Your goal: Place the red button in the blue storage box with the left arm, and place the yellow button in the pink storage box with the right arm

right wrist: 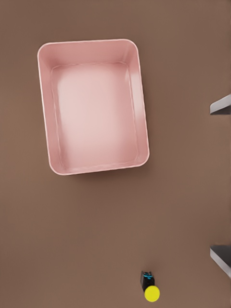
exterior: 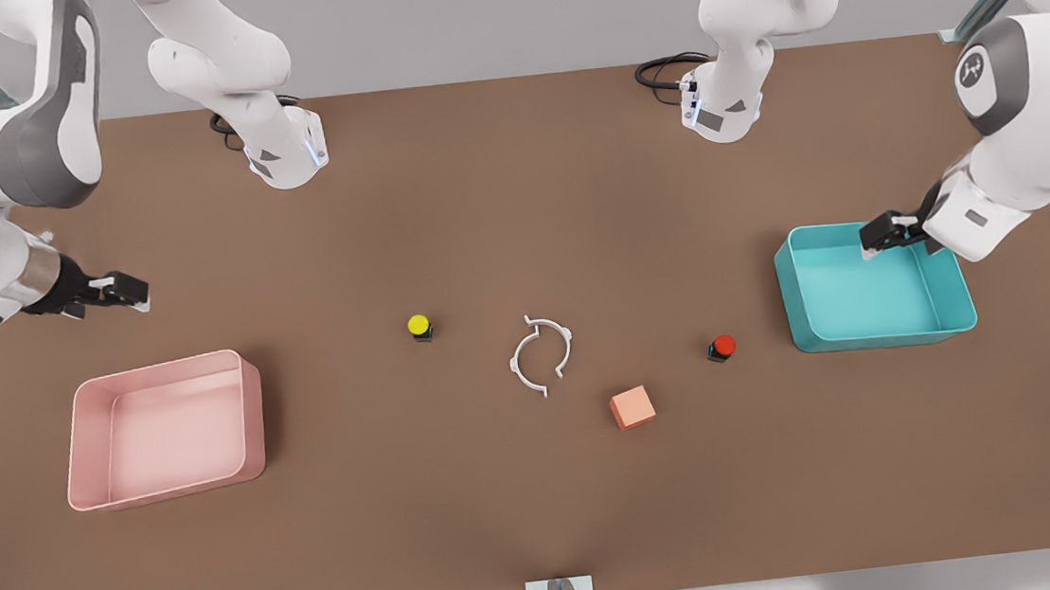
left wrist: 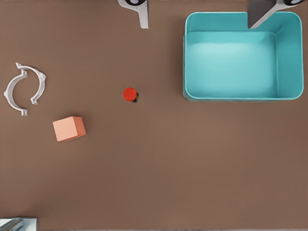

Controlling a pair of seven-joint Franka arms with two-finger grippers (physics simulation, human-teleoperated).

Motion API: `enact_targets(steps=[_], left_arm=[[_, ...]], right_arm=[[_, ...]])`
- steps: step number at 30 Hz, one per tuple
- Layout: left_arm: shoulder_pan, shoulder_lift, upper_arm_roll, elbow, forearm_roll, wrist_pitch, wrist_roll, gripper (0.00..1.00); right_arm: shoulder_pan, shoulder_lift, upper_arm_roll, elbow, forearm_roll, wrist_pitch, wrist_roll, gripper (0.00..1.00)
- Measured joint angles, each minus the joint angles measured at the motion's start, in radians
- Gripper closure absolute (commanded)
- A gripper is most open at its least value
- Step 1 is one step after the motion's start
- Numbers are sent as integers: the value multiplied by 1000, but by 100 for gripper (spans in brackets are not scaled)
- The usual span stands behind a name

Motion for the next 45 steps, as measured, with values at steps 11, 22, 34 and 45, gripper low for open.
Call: enact_targets(steps=[11, 22, 34, 45], left_arm=[[-318, 212, 1, -267, 1, 338, -19, 0], [-258, 190, 7, -657, 6, 918, -19, 0], [-238, 306, 9, -704, 6, 1110, -7, 0], [-235, 319, 9, -702, 10, 1158, -8, 53]], right_arm=[[121, 238, 24, 2, 17, -10, 51, 0], [138, 381, 173, -51, 44, 98, 188, 0], [321, 494, 279, -159, -134, 484, 587, 0], [336, 516, 281, -330, -209, 816, 1006, 0]])
